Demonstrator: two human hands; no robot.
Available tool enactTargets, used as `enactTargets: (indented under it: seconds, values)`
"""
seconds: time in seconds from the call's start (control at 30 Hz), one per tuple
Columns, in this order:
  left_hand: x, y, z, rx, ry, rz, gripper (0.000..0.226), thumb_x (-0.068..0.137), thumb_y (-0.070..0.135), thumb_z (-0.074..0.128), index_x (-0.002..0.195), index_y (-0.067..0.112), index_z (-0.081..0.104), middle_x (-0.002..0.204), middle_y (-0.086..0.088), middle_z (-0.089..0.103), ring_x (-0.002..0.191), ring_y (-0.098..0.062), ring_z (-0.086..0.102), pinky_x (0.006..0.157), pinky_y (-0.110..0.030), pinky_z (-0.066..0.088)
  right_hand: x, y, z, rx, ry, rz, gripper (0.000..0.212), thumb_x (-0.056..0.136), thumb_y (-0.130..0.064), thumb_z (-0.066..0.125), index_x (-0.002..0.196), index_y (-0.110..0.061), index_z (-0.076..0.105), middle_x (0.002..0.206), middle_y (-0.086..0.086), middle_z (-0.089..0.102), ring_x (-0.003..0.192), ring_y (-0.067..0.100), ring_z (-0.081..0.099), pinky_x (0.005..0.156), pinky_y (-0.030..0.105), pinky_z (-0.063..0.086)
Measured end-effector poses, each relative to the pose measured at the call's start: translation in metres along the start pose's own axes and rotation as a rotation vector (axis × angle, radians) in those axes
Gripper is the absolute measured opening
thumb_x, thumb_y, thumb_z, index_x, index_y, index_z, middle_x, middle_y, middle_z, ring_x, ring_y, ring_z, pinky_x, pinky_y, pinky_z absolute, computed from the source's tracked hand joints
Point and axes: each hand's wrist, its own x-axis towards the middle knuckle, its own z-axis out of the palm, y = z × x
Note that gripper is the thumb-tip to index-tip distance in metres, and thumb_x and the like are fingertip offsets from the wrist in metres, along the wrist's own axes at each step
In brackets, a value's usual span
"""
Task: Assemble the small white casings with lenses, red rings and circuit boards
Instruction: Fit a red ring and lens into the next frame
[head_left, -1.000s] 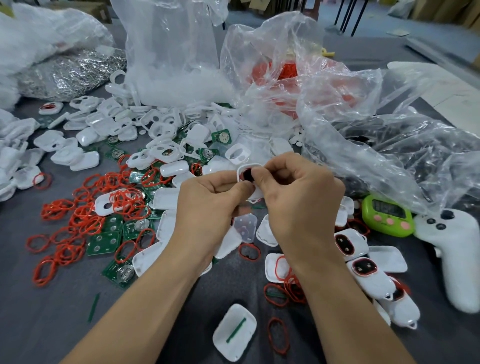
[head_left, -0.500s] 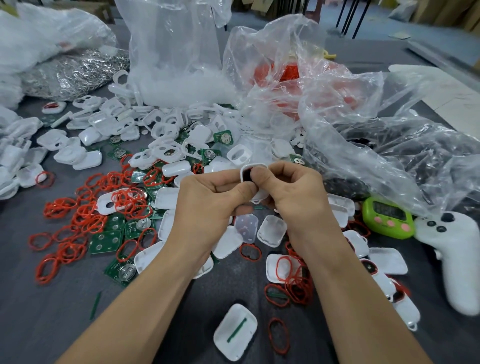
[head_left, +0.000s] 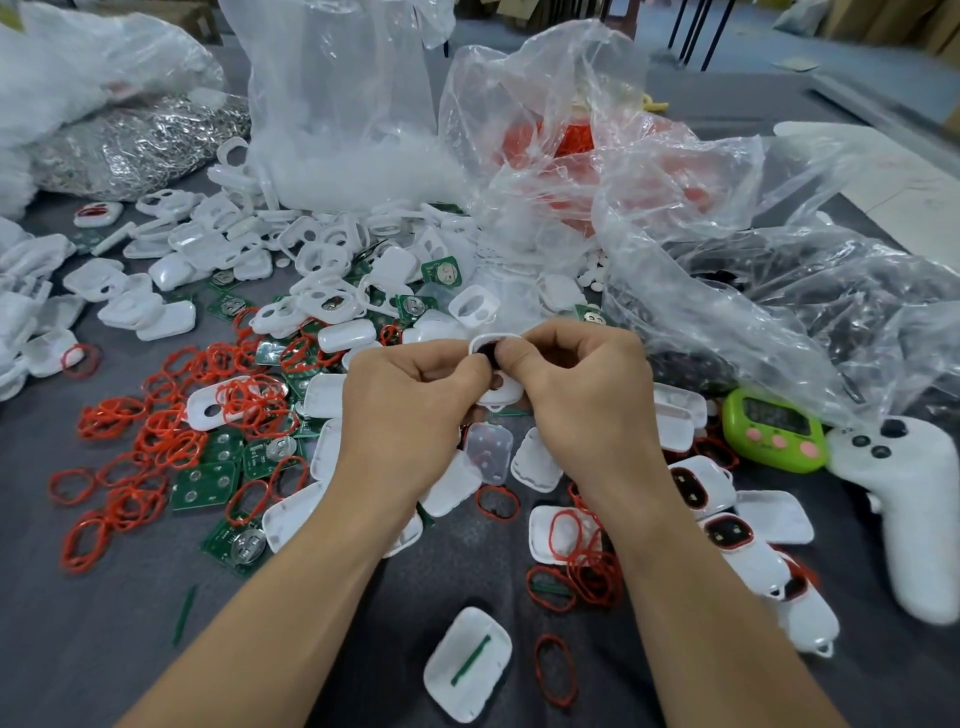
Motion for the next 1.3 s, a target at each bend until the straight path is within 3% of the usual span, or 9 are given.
enactTargets:
  seconds: [0.1,0.33,0.47,0.7,0.9,1.0,1.1,1.2,1.3]
  values:
    - [0.0,0.001,0.001,0.022,0.013,-0.003,0.022,0.088,0.012,0.072,0.076,0.027,0.083,0.07,-0.004,0.077,0.062,-0.026,0.071,0.067,-0.063,0.059,-0.001,0.0,0.001,-0.051,0.009,-0.011,0.022,0.087,-0.03,0.079,0.067,-0.023,0.075,0.056,-0.016,0.066,0.053,0.001,0.059,0.051,0.011,0.039]
    - [-0.001,0.0,0.001,0.116,0.072,0.112,0.021,0.084,0.022,0.071,0.081,0.04,0.082,0.065,0.004,0.075,0.058,-0.014,0.07,0.064,-0.05,0.063,-0.001,0.001,0.003,-0.132,0.039,-0.023,0.024,0.087,-0.033,0.079,0.065,-0.024,0.074,0.056,-0.019,0.066,0.053,0.001,0.06,0.05,0.01,0.038]
    - [0.002,-0.001,0.0,0.134,0.12,0.171,0.03,0.083,0.023,0.071,0.075,0.05,0.079,0.06,0.0,0.072,0.057,-0.03,0.067,0.056,-0.05,0.06,-0.002,0.0,0.004,-0.087,0.005,-0.026,0.022,0.087,-0.03,0.079,0.066,-0.025,0.076,0.053,-0.021,0.064,0.052,-0.002,0.06,0.049,0.007,0.039]
    - [0.005,-0.004,-0.004,0.206,-0.036,0.187,0.036,0.095,0.015,0.059,0.081,0.041,0.081,0.06,-0.002,0.07,0.049,-0.013,0.068,0.05,-0.036,0.06,-0.003,0.002,0.005,-0.09,-0.015,-0.044,0.026,0.086,-0.024,0.08,0.062,-0.034,0.075,0.058,-0.016,0.07,0.054,0.004,0.065,0.05,0.017,0.048]
    - [0.006,-0.006,-0.004,0.256,-0.016,0.23,0.027,0.095,0.028,0.056,0.09,0.043,0.078,0.064,0.003,0.072,0.053,-0.016,0.07,0.06,-0.041,0.061,-0.005,0.001,0.01,-0.047,0.019,-0.052,0.024,0.084,-0.022,0.081,0.066,-0.034,0.075,0.059,-0.02,0.07,0.055,-0.002,0.066,0.052,0.008,0.043]
    - [0.005,-0.006,-0.006,0.19,-0.068,0.168,0.026,0.098,0.026,0.054,0.1,0.035,0.079,0.074,0.002,0.076,0.065,-0.02,0.073,0.062,-0.045,0.063,-0.009,-0.001,0.011,-0.001,0.058,-0.06,0.018,0.086,-0.017,0.08,0.073,-0.03,0.079,0.064,-0.016,0.073,0.061,0.003,0.071,0.057,0.017,0.053]
    - [0.007,-0.004,-0.007,0.032,-0.124,0.091,0.034,0.101,0.013,0.055,0.087,0.027,0.082,0.071,-0.005,0.075,0.064,-0.026,0.074,0.06,-0.042,0.064,-0.012,-0.003,0.011,-0.02,0.074,-0.085,0.013,0.087,-0.018,0.08,0.079,-0.029,0.08,0.066,-0.016,0.074,0.061,0.004,0.072,0.058,0.022,0.057]
    - [0.013,-0.003,-0.013,-0.105,0.026,0.03,0.033,0.101,0.006,0.056,0.08,0.018,0.079,0.072,-0.013,0.074,0.056,-0.026,0.072,0.054,-0.03,0.061,-0.01,-0.005,0.007,-0.11,0.107,-0.111,0.009,0.09,-0.029,0.077,0.082,-0.025,0.081,0.066,-0.016,0.073,0.061,0.004,0.07,0.061,0.025,0.058]
    - [0.022,-0.003,-0.027,-0.282,0.155,-0.091,0.028,0.1,0.005,0.053,0.083,0.009,0.074,0.076,-0.014,0.076,0.044,-0.019,0.061,0.041,-0.023,0.048,-0.004,-0.006,-0.012,-0.342,-0.005,-0.126,0.015,0.086,-0.021,0.077,0.073,-0.027,0.079,0.061,-0.018,0.069,0.058,-0.002,0.065,0.056,0.01,0.047]
